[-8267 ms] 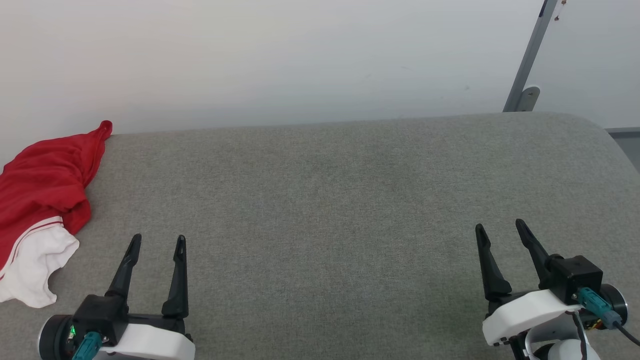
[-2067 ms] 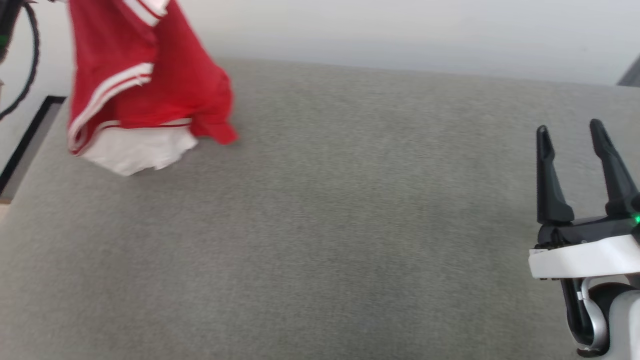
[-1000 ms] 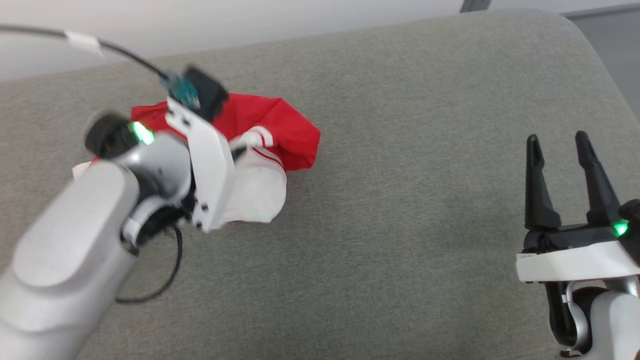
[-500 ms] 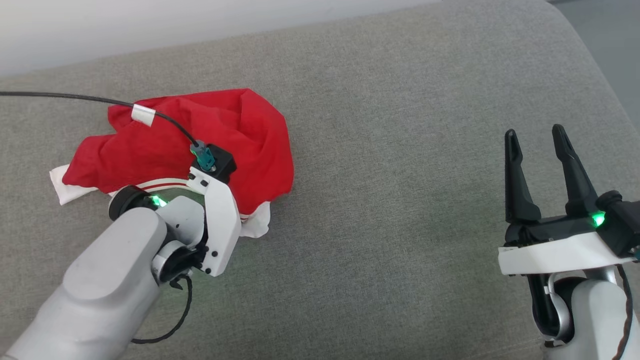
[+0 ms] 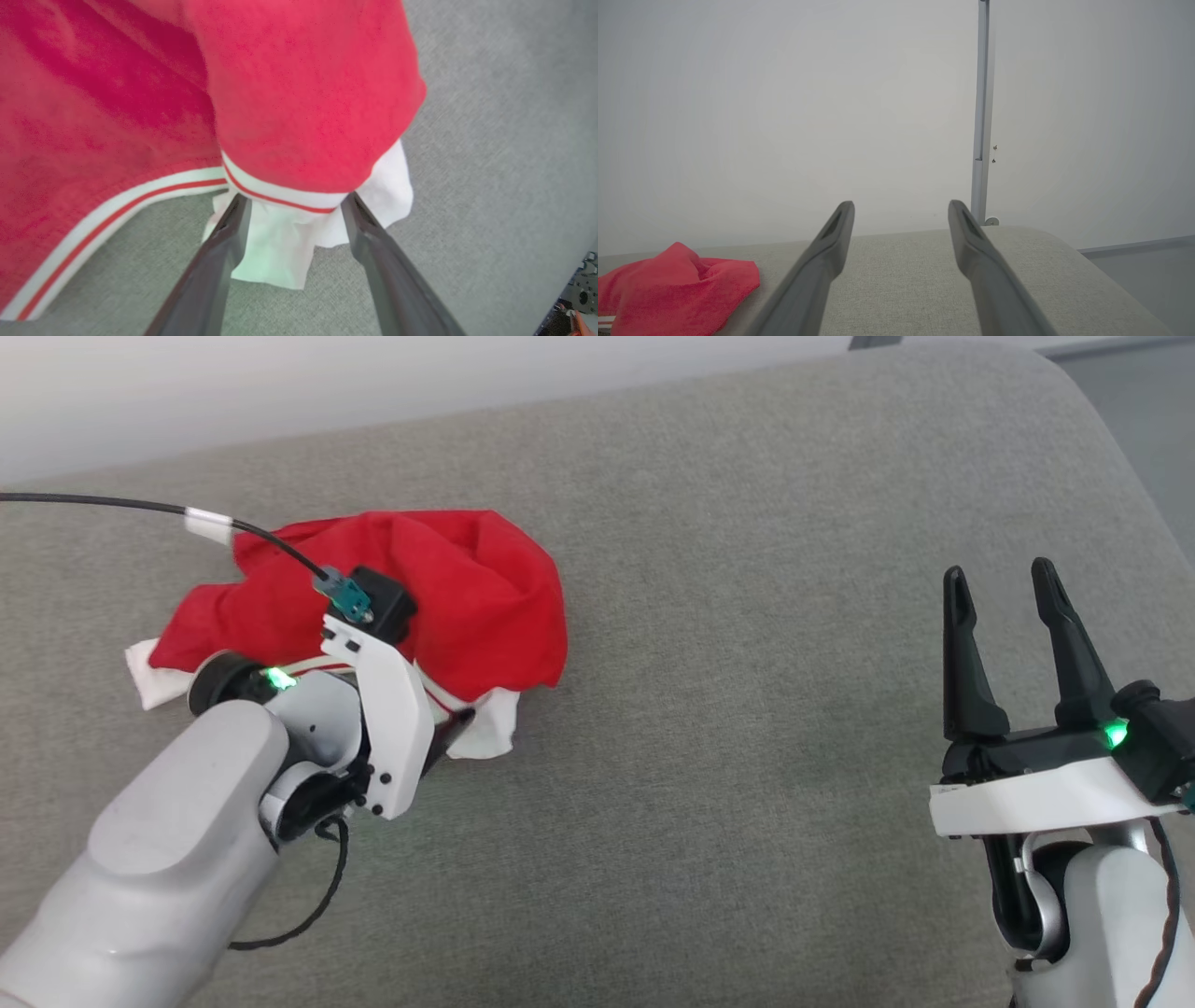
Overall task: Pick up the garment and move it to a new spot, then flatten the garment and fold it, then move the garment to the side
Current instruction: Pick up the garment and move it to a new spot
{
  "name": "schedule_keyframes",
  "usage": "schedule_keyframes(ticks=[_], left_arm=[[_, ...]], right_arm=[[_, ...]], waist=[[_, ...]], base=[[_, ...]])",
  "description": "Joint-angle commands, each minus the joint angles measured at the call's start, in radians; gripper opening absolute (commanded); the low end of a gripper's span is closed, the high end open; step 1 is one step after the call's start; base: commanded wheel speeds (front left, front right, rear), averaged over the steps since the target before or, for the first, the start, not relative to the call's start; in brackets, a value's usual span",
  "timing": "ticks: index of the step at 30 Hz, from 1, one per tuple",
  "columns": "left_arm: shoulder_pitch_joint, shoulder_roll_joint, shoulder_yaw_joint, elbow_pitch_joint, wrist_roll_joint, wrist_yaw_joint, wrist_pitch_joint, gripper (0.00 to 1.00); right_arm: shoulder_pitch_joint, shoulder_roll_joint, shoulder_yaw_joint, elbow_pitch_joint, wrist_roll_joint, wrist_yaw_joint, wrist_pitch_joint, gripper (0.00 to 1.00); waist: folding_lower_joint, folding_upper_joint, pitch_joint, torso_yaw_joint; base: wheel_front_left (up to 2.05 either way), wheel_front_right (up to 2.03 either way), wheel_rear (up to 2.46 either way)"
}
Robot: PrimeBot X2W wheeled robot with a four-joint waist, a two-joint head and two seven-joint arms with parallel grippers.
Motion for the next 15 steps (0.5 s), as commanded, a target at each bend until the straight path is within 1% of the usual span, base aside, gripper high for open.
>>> schedule_keyframes(ticks=[1, 4, 9, 15], left_arm=[[-0.001, 0.013, 0.009, -0.031, -0.009, 0.000, -0.028, 1.00], [0.025, 0.039, 0.026, -0.090, -0.001, 0.006, -0.087, 1.00], [0.089, 0.083, 0.066, -0.198, 0.011, 0.049, -0.188, 1.00], [0.214, 0.130, 0.132, -0.308, 0.027, 0.136, -0.355, 1.00]], right_arm=[[0.011, 0.000, -0.003, 0.000, -0.003, 0.000, -0.005, 1.00], [0.020, 0.001, -0.009, 0.000, -0.010, 0.000, 0.000, 1.00], [0.040, 0.000, -0.017, 0.004, -0.022, 0.000, 0.004, 1.00], [0.071, 0.000, -0.024, 0.015, -0.034, 0.000, 0.010, 1.00]], waist=[[-0.0001, 0.0000, -0.018, 0.018], [-0.0001, 0.0000, -0.039, 0.037], [-0.0001, 0.0000, -0.074, 0.064], [-0.0001, 0.0000, -0.128, 0.090]], base=[[0.00, 0.00, 0.00], [0.00, 0.00, 0.00], [0.00, 0.00, 0.00], [0.00, 0.00, 0.00]])
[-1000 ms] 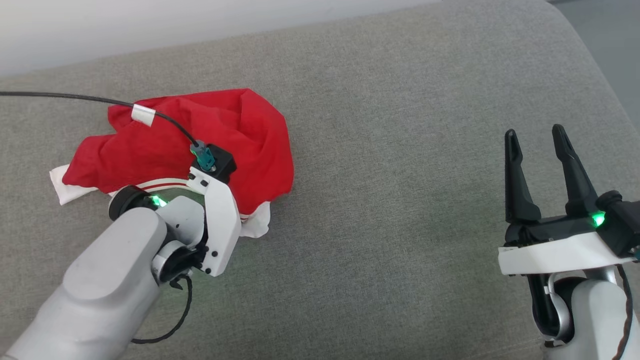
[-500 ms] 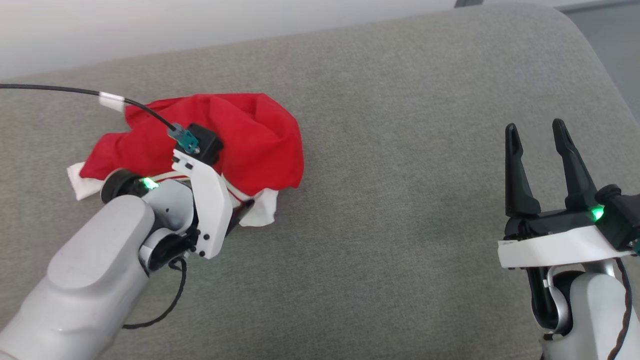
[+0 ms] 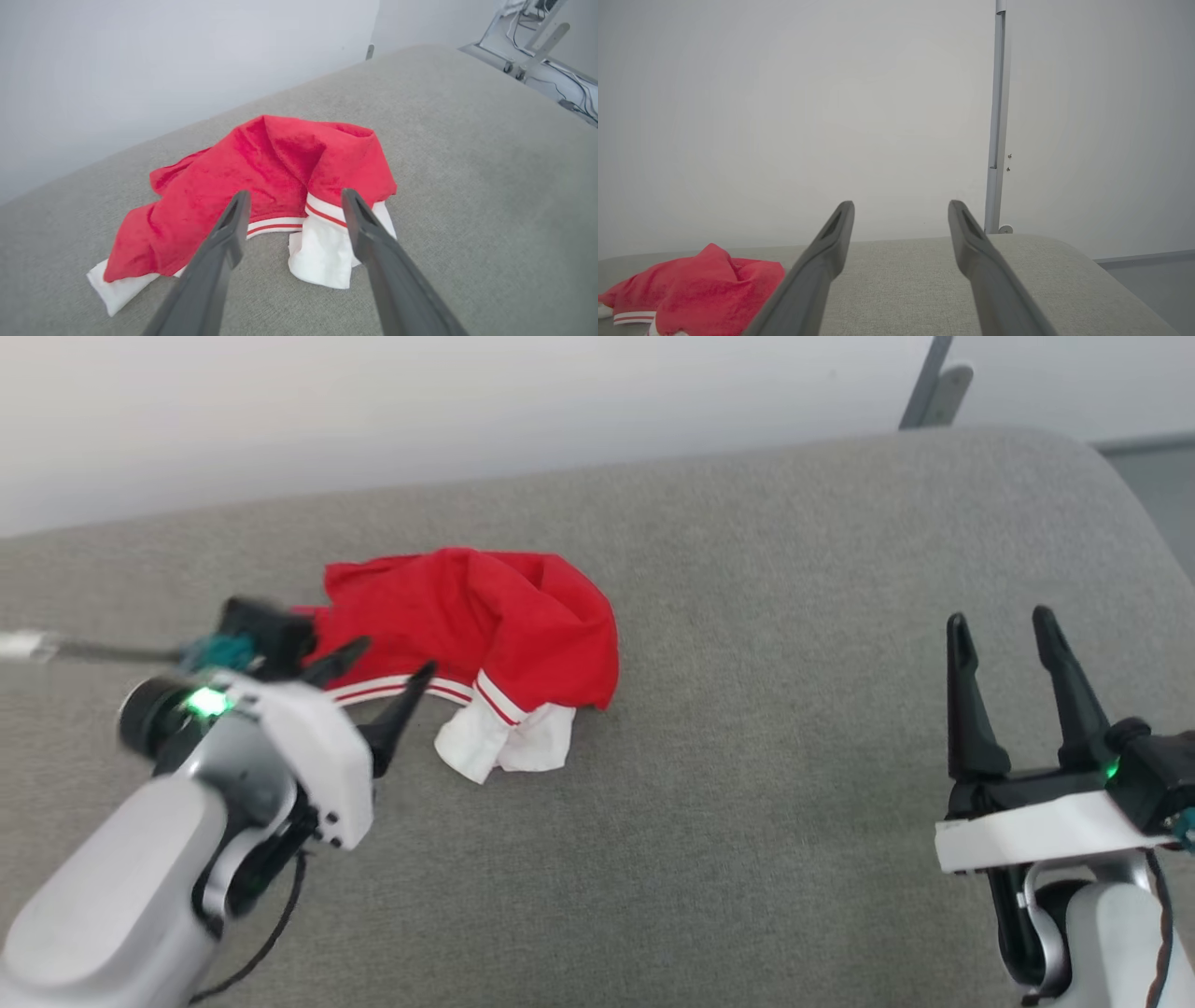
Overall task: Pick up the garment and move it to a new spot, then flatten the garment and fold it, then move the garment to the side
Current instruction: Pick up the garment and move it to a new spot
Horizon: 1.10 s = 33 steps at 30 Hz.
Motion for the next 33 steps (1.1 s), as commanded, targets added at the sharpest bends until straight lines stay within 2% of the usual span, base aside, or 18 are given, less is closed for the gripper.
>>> schedule_keyframes(ticks=[1, 6, 7, 13, 19, 24, 27, 29, 33], left_arm=[[0.056, 0.010, 0.026, -0.028, 0.007, 0.032, -0.057, 1.00], [0.177, 0.036, 0.087, -0.099, 0.035, 0.110, -0.234, 1.00], [0.177, 0.036, 0.087, -0.099, 0.035, 0.110, -0.234, 1.00], [0.326, 0.051, 0.154, -0.150, 0.038, 0.182, -0.424, 1.00], [0.462, 0.058, 0.206, -0.194, 0.049, 0.222, -0.505, 1.00], [0.554, 0.032, 0.271, -0.206, 0.060, 0.235, -0.522, 1.00], [0.603, -0.009, 0.339, -0.234, 0.099, 0.232, -0.522, 1.00], [0.640, -0.046, 0.389, -0.253, 0.125, 0.224, -0.522, 1.00], [0.706, -0.112, 0.472, -0.269, 0.181, 0.181, -0.522, 1.00]], right_arm=[[0.020, 0.000, -0.001, 0.003, -0.012, 0.000, 0.003, 1.00], [0.057, 0.000, -0.011, -0.002, -0.014, 0.000, 0.010, 1.00], [0.057, 0.000, -0.011, -0.002, -0.014, 0.000, 0.010, 1.00], [0.103, 0.000, -0.023, -0.007, -0.016, 0.000, 0.018, 1.00], [0.142, 0.000, -0.037, -0.013, -0.005, 0.000, 0.024, 1.00], [0.163, 0.000, -0.047, -0.023, 0.001, 0.000, 0.028, 1.00], [0.167, 0.000, -0.053, -0.025, 0.001, 0.000, 0.028, 1.00], [0.173, 0.000, -0.059, -0.026, 0.000, 0.000, 0.027, 1.00], [0.185, 0.000, -0.072, -0.027, 0.006, 0.000, 0.024, 1.00]], waist=[[0.0000, -0.0001, -0.031, 0.016], [0.0000, -0.0001, -0.071, 0.038], [0.0000, -0.0001, -0.071, 0.038], [0.0000, -0.0001, -0.114, 0.057], [0.0000, -0.0001, -0.139, 0.073], [0.0000, -0.0001, -0.148, 0.083], [0.0000, -0.0001, -0.153, 0.090], [0.0000, -0.0001, -0.156, 0.095], [0.0000, -0.0001, -0.161, 0.106]], base=[[0.00, 0.00, 0.00], [0.00, 0.00, 0.00], [0.00, 0.00, 0.00], [0.00, 0.00, 0.00], [0.00, 0.00, 0.00], [0.00, 0.00, 0.00], [0.00, 0.00, 0.00], [0.00, 0.00, 0.00], [0.00, 0.00, 0.00]])
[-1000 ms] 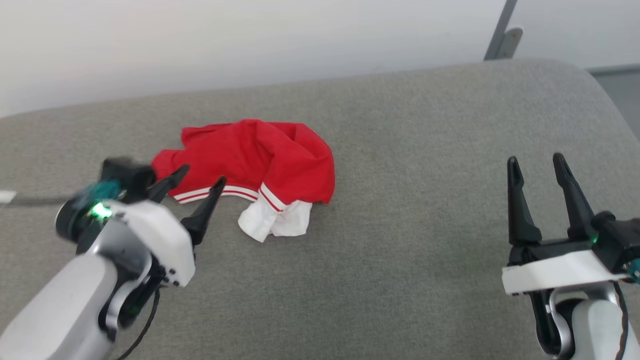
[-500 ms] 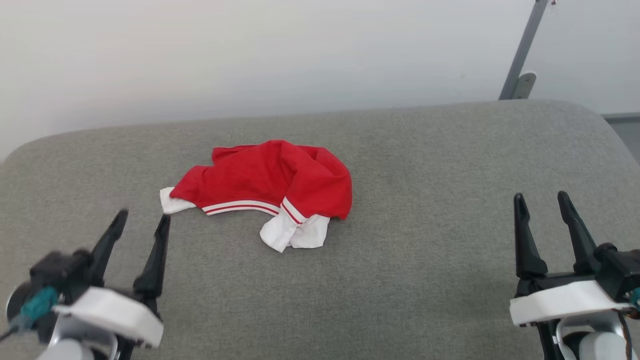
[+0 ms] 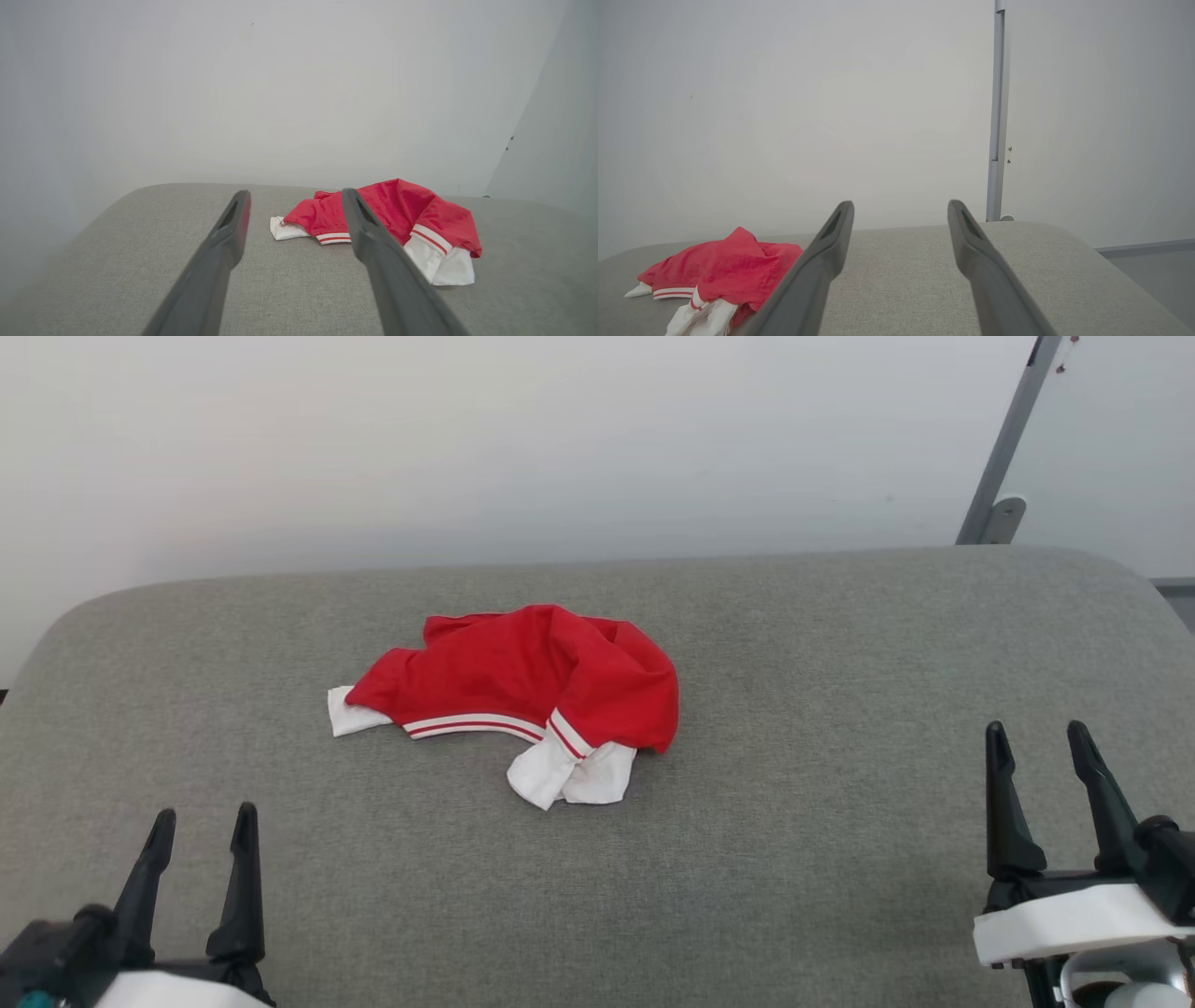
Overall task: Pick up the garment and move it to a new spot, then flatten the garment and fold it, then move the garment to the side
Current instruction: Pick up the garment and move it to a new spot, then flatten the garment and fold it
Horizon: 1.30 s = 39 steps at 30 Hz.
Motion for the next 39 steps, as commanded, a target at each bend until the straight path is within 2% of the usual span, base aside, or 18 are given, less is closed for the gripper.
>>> schedule_keyframes(ticks=[1, 9, 10, 16, 26, 39], left_arm=[[0.018, -0.020, 0.022, -0.004, 0.013, -0.014, -0.005, 1.00], [0.073, -0.146, 0.132, 0.014, 0.111, -0.118, -0.005, 1.00], [0.080, -0.176, 0.152, 0.019, 0.128, -0.147, -0.005, 1.00], [0.093, -0.256, 0.200, 0.058, 0.190, -0.222, -0.005, 1.00], [0.079, -0.329, 0.247, 0.108, 0.255, -0.280, -0.005, 1.00], [0.055, -0.335, 0.249, 0.127, 0.299, -0.305, -0.005, 1.00]], right_arm=[[0.009, 0.000, -0.005, -0.002, 0.004, 0.000, -0.004, 1.00], [0.027, 0.000, -0.020, 0.003, 0.002, 0.000, -0.007, 1.00], [0.029, 0.000, -0.022, 0.006, 0.001, 0.000, -0.008, 1.00], [0.036, 0.000, -0.015, 0.017, -0.001, 0.000, -0.013, 1.00], [0.047, 0.000, -0.015, 0.034, 0.003, 0.000, -0.024, 1.00], [0.069, 0.000, -0.002, 0.062, 0.008, 0.000, -0.030, 1.00]], waist=[[0.0000, 0.0000, -0.002, 0.005], [0.0000, 0.0000, -0.013, 0.028], [0.0000, 0.0000, -0.016, 0.034], [0.0000, 0.0000, -0.024, 0.046], [0.0000, 0.0000, -0.031, 0.050], [0.0000, 0.0000, -0.031, 0.046]], base=[[0.00, 0.00, 0.00], [0.00, 0.00, 0.00], [0.00, 0.00, 0.00], [0.00, 0.00, 0.00], [0.00, 0.00, 0.00], [0.00, 0.00, 0.00]])
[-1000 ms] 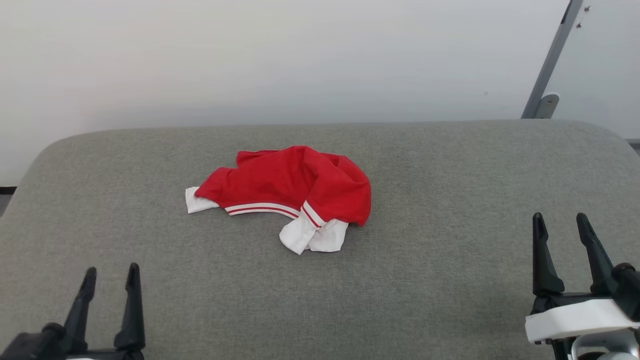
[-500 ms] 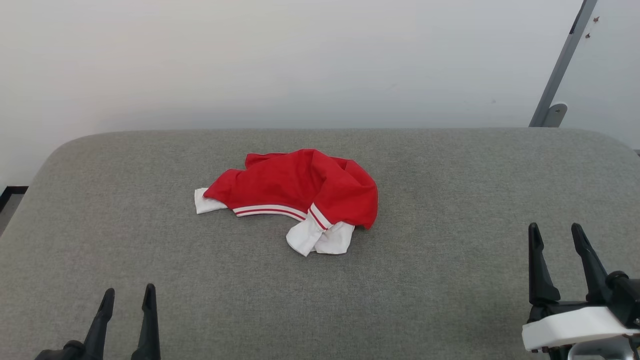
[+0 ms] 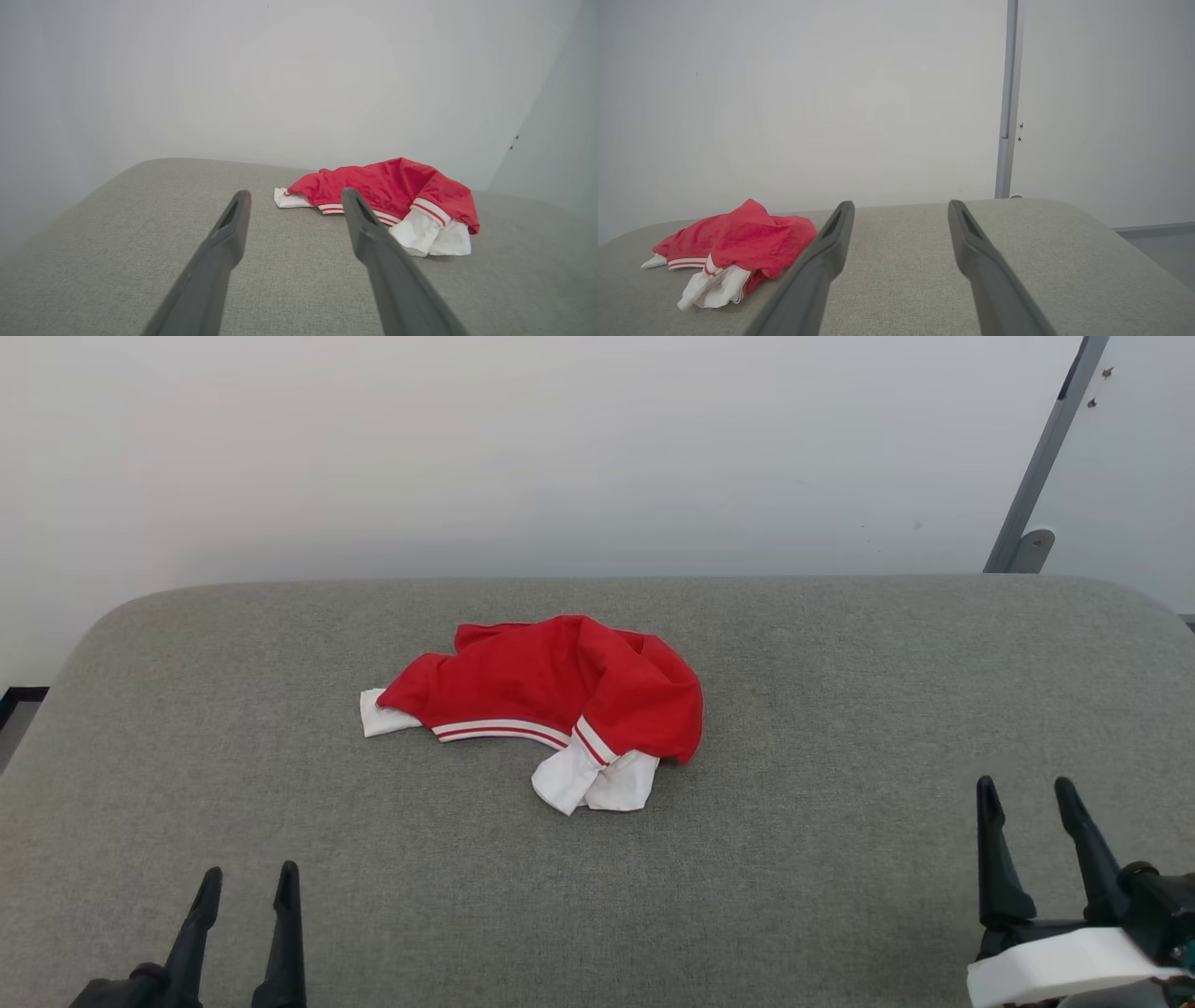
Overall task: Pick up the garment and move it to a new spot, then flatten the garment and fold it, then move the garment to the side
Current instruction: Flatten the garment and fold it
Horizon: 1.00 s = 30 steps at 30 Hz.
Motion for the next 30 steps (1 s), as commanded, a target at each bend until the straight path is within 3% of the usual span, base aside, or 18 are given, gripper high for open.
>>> schedule_keyframes(ticks=[1, 13, 23, 30], left_arm=[[-0.013, 0.004, -0.004, 0.003, 0.015, -0.006, -0.005, 1.00], [-0.029, 0.005, -0.023, 0.013, -0.009, -0.005, -0.005, 1.00], [-0.043, 0.019, -0.052, 0.018, -0.030, -0.006, -0.005, 1.00], [-0.074, 0.032, -0.105, 0.029, -0.046, -0.006, -0.005, 1.00]], right_arm=[[0.010, 0.000, 0.007, 0.005, 0.004, 0.000, -0.003, 1.00], [0.017, 0.000, 0.066, 0.022, 0.015, 0.000, 0.015, 1.00], [-0.056, 0.000, 0.211, 0.072, 0.014, 0.000, 0.138, 1.00], [-0.146, -0.039, 0.285, 0.141, 0.029, 0.000, 0.268, 1.00]], waist=[[0.0000, -0.0001, 0.001, 0.001], [0.0000, -0.0001, -0.002, 0.028], [0.0000, -0.0001, 0.013, 0.122], [0.0000, -0.0001, 0.049, 0.219]], base=[[0.00, 0.00, 0.00], [0.00, 0.00, 0.00], [0.00, 0.00, 0.00], [0.00, 0.00, 0.00]])
